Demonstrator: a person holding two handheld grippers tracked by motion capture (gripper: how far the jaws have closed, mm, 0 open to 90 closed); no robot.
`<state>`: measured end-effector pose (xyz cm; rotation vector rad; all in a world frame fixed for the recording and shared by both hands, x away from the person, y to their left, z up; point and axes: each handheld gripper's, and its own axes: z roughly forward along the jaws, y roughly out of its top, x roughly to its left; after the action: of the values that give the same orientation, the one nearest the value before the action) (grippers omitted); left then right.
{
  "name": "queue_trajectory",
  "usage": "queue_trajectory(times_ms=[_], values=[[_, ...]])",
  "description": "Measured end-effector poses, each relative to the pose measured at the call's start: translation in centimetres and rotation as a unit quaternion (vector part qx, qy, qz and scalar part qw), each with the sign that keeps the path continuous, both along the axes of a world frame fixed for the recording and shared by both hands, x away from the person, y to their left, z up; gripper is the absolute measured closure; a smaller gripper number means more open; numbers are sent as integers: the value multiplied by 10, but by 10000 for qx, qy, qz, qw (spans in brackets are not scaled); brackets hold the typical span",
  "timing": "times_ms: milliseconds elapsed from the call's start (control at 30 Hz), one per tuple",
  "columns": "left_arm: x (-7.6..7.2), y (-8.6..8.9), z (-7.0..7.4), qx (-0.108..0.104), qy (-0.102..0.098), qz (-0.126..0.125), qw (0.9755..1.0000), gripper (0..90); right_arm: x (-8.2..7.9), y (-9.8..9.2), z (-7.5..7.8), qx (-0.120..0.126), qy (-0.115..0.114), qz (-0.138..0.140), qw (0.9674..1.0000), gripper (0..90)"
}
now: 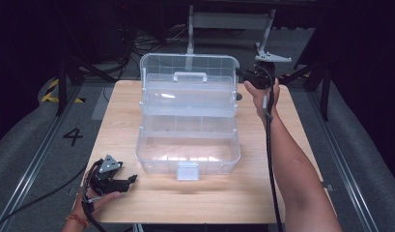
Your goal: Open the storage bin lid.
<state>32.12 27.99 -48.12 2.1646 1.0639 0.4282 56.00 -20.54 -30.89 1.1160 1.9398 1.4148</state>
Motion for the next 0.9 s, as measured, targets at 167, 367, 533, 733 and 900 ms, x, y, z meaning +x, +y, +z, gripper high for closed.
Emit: queue_trajectory(times_ms=[167, 367, 533, 733, 900], values=[[0, 0, 1, 21, 50, 42, 10000, 235, 6, 0, -2, 86, 106, -13, 9999, 818], [0, 0, 0, 3, 34, 42, 10000, 235, 10, 0, -3, 149, 185, 1, 9997, 816], [0, 0, 0, 9, 11, 55, 10000, 236, 15, 0, -5, 136, 270, -23, 9995, 808], [1, 1, 0, 23, -20, 64, 10000, 236, 22, 3, -7, 79, 381, -86, 9992, 805], [1, 0, 0, 3, -11, 73, 10000, 235, 26, 3, -9, 115, 448, -103, 9989, 804]])
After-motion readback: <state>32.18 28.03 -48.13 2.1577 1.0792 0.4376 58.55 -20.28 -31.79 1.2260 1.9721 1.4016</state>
